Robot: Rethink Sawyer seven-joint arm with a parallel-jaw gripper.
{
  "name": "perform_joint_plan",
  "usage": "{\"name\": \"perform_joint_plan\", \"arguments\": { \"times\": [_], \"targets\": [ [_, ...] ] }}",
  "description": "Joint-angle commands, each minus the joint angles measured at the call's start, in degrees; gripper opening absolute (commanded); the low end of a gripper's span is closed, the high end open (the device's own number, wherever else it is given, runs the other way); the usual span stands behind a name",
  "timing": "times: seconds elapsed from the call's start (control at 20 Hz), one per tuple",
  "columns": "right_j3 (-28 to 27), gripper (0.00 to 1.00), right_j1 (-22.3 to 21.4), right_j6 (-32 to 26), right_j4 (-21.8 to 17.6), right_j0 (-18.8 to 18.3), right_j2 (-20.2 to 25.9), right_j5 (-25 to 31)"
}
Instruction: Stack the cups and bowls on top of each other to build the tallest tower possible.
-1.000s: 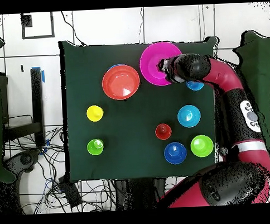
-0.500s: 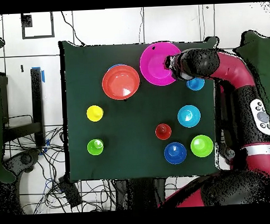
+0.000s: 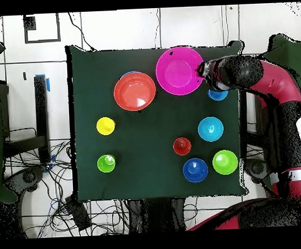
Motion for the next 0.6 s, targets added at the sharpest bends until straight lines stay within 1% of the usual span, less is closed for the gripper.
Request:
{"name": "perform_joint_plan", "arguments": {
  "times": [0.05,0.2,0.3,0.4,0.6],
  "targets": [
    [3.14,1.0,-0.71,-18.29,-7.01,1.0,-1.11,0.79],
    [3.82,1.0,-2.91,-17.21,-9.89,1.55,-2.26,-1.76],
    [3.97,1.0,-4.63,-17.85,-12.99,1.83,-1.6,-6.74],
    [4.27,1.0,-4.74,-17.96,-14.62,1.56,-0.52,-9.92],
    [3.53,1.0,-2.21,-17.97,-15.41,0.7,0.74,-10.99]
  ]
}}
